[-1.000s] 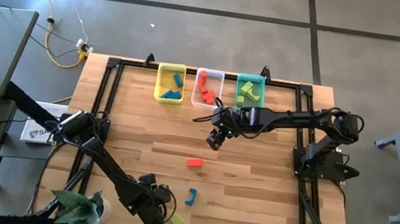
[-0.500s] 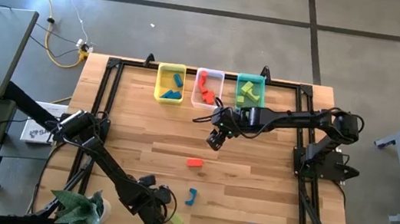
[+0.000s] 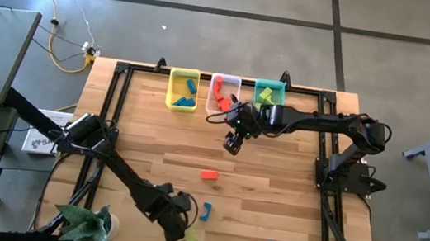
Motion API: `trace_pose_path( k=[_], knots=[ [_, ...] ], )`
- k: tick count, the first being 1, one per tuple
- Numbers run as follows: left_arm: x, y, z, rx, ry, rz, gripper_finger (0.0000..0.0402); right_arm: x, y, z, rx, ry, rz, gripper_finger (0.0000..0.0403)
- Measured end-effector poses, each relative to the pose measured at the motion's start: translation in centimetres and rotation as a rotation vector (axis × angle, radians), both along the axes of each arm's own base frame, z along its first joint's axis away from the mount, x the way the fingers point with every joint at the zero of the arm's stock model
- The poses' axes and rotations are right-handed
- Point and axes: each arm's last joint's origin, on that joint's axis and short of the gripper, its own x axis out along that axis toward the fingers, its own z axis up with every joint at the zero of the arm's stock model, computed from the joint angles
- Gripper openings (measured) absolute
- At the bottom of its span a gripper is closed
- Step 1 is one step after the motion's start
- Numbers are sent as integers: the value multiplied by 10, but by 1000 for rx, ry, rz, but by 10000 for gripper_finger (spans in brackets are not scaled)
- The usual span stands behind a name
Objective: Sort & place blocks by color
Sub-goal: Put the green block into the blue bin
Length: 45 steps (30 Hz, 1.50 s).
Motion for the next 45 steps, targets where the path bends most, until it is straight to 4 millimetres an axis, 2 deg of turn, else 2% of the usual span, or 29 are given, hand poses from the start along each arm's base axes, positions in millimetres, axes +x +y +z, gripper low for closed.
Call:
trace_pose_path(
  k=[7, 12, 23, 34, 45],
  knots=[
    [14, 26, 2, 9, -13, 14, 103, -4, -14, 28, -134, 60, 55, 216],
    [27, 47, 3, -17, -39, 18, 103, -9, -25, 41, -238, 118, 70, 216],
    [52, 102, 6, -96, -97, -31, 103, -17, -49, 54, -283, 152, 77, 216],
    [65, 184, 10, -171, -180, -166, 103, -29, -65, 61, -267, 158, 4, 216],
    [60, 270, 16, -330, -357, -268, 103, -57, -56, 96, -223, 9, -137, 216]
  ],
)
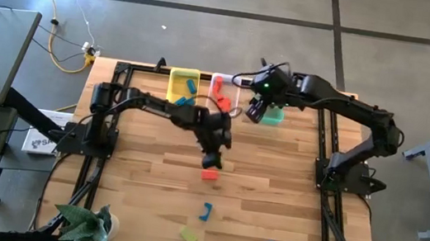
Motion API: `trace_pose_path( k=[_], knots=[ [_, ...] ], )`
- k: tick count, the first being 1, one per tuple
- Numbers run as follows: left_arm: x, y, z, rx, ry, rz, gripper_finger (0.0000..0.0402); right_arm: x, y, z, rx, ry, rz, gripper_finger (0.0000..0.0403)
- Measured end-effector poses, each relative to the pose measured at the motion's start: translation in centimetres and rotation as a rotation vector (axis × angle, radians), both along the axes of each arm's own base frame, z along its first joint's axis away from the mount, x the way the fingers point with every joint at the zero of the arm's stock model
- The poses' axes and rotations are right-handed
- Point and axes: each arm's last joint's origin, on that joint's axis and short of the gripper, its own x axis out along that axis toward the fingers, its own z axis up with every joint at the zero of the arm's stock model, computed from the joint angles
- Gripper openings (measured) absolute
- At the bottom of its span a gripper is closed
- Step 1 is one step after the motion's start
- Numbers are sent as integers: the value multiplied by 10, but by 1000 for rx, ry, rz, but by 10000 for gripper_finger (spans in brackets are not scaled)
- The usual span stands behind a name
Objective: Sort & place blocks by color
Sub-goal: Put the green block into the blue bin
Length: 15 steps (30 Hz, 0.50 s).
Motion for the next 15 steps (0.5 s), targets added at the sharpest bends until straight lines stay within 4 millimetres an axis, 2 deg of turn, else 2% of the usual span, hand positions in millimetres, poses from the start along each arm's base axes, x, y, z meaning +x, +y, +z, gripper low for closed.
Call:
trace_pose_path(
  k=[7, 15],
  knots=[
    [-7, 42, 7, -108, -129, -2, 103, -23, 10, 23, 33, -119, -66, 216],
    [-8, 79, 24, -298, -302, 64, 103, -34, 32, 37, 42, -180, -9, 216]
  ],
)
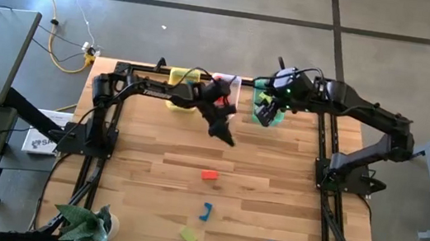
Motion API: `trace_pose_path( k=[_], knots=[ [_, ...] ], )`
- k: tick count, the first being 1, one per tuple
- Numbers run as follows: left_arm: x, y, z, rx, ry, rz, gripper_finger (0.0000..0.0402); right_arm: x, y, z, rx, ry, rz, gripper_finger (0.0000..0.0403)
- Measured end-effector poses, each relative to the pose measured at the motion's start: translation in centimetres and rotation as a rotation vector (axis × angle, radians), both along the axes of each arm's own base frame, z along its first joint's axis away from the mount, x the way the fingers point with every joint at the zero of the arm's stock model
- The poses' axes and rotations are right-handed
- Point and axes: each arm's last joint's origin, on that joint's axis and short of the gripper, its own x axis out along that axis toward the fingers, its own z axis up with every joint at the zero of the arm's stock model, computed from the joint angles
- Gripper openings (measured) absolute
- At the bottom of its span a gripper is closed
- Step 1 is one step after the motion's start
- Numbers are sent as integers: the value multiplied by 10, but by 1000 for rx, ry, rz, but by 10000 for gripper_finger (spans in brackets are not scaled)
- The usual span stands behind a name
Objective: Sort & place blocks by color
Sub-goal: Put the green block into the blue bin
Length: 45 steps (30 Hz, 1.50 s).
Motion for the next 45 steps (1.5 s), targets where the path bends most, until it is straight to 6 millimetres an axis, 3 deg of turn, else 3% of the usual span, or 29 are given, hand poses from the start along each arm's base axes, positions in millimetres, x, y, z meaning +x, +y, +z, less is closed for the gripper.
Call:
trace_pose_path(
  k=[14, 23, 32, 45],
  knots=[
    [2, 35, 48, -227, -269, 77, 103, 9, 33, -1, -20, 4, 112, 216],
    [-3, 48, 65, -288, -373, 213, 103, 9, 57, 0, -187, 35, 124, 216],
    [-5, 46, 77, -360, -424, 216, 103, 9, 67, 2, -297, 31, 68, 216],
    [2, 32, 84, -431, -475, 241, 103, 14, 67, 7, -302, -36, 70, 216]
  ],
)
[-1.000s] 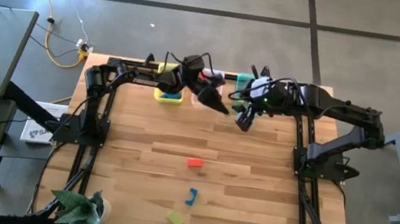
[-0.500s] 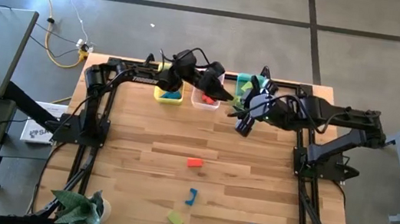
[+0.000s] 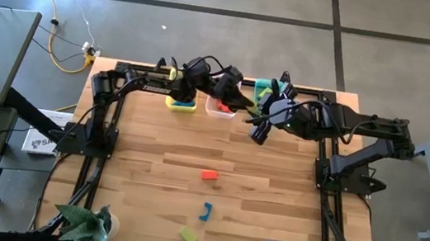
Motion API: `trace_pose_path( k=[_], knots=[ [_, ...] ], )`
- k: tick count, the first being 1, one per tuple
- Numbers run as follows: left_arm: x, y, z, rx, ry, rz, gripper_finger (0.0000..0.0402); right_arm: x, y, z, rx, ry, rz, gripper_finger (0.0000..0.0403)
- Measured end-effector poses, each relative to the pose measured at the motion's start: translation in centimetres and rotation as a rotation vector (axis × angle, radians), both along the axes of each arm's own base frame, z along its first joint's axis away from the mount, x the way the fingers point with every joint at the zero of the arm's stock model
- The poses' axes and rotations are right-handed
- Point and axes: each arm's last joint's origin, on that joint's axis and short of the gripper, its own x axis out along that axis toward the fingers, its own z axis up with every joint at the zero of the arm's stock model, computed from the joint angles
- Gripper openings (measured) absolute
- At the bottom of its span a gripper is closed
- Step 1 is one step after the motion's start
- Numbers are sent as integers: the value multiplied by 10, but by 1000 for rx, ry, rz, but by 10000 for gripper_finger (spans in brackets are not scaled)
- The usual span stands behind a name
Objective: Sort & place blocks by color
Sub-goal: Put the green block into the blue bin
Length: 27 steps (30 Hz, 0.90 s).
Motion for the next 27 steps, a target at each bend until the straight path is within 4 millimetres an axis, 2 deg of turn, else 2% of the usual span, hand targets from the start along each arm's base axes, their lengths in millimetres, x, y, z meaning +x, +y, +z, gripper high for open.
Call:
trace_pose_path(
  k=[12, 16, 20, 23, 27],
  knots=[
    [3, -5, 17, -19, -59, -27, 103, 2, -2, 3, -17, -40, -24, 211],
    [6, -8, 25, -2, -82, -40, 103, 2, -3, 3, -1, -55, -38, 176],
    [7, -9, 27, 9, -88, -36, 117, 2, -3, 4, -1, -56, -35, 110],
    [7, -9, 26, 11, -79, -39, 132, 2, -2, 3, 7, -49, -24, 105],
    [7, -9, 26, 19, -81, -40, 132, 3, -2, 3, 9, -49, -22, 105]
  ],
)
